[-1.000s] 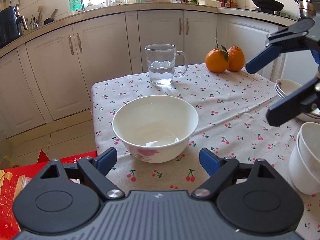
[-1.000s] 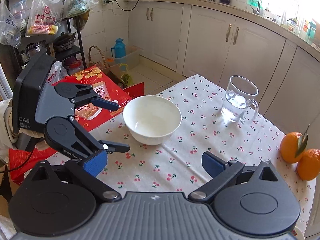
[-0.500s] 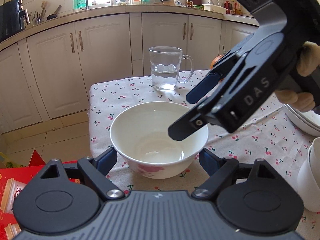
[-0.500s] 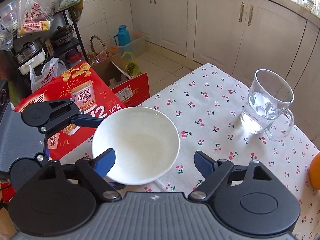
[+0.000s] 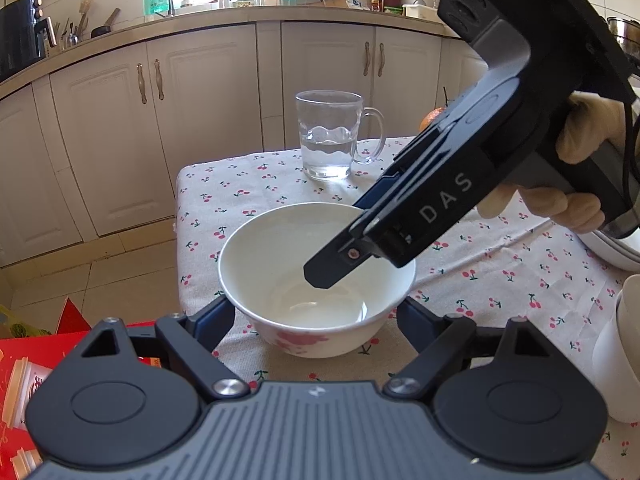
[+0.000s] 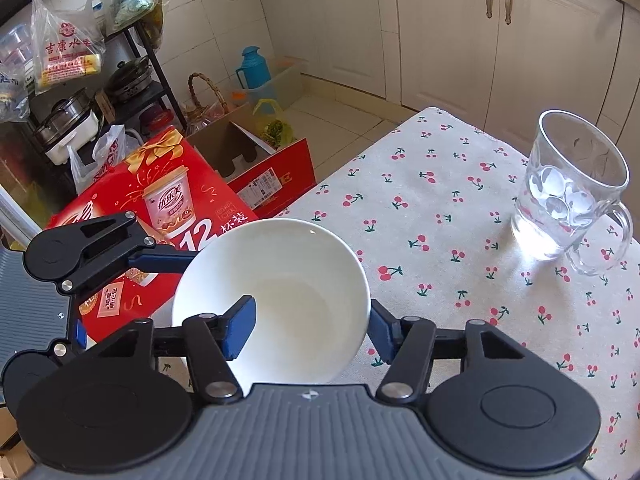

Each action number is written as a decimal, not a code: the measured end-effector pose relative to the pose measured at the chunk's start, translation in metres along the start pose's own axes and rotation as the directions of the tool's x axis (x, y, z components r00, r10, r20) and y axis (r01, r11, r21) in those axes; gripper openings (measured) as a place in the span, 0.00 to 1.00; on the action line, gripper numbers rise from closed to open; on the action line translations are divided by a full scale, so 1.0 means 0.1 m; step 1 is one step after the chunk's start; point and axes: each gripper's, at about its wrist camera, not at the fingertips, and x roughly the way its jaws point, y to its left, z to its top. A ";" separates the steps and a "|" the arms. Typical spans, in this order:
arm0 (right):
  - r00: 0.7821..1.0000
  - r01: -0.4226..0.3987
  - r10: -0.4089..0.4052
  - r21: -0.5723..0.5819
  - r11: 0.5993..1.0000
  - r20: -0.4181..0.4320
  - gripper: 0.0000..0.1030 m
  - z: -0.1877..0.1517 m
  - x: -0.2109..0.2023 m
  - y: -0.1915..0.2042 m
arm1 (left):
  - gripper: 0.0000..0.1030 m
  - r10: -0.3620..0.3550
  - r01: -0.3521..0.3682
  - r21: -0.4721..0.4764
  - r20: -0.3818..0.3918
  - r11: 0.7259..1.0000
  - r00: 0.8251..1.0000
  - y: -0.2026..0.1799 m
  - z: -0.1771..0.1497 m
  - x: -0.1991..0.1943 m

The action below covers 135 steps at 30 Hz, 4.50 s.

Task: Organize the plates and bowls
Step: 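Lift and carry the bowl with the right gripper toward the bowl pair, then lower the bowl onto the bowl pair and open the right gripper, then grasp the bowl stack from opposite sides with both grippers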

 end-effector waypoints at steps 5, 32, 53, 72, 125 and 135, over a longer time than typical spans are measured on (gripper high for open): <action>1.000 0.000 0.000 0.008 1.000 -0.005 0.64 -0.02 -0.02 0.02 | 0.85 -0.020 0.020 -0.006 -0.010 1.000 1.000 -0.01 0.01 -0.03; 0.994 0.083 -0.083 0.013 0.996 0.069 0.67 -0.76 -1.24 0.43 | 0.85 -0.118 0.117 0.133 0.000 0.984 0.993 -0.90 0.13 -0.78; 0.981 0.126 -0.136 0.080 0.989 0.137 0.67 -1.61 -2.07 0.51 | 0.85 -0.211 0.209 0.192 -0.011 0.959 0.977 -1.71 0.06 -1.07; 0.985 0.128 -0.142 0.133 0.983 0.098 0.67 -2.07 -1.97 0.49 | 0.85 -0.248 0.259 0.187 -0.080 0.948 0.966 -1.89 -0.11 -1.00; 0.981 0.195 -0.191 -0.183 0.964 0.038 1.00 -2.56 -1.53 0.63 | 0.89 -0.382 0.452 0.311 -0.260 0.836 0.887 -1.65 -0.35 -0.52; 0.993 0.116 -0.116 -0.289 0.950 0.017 0.99 -2.45 -1.49 0.59 | 0.88 -0.440 0.533 0.387 -0.308 0.752 0.844 -1.63 -0.26 -0.44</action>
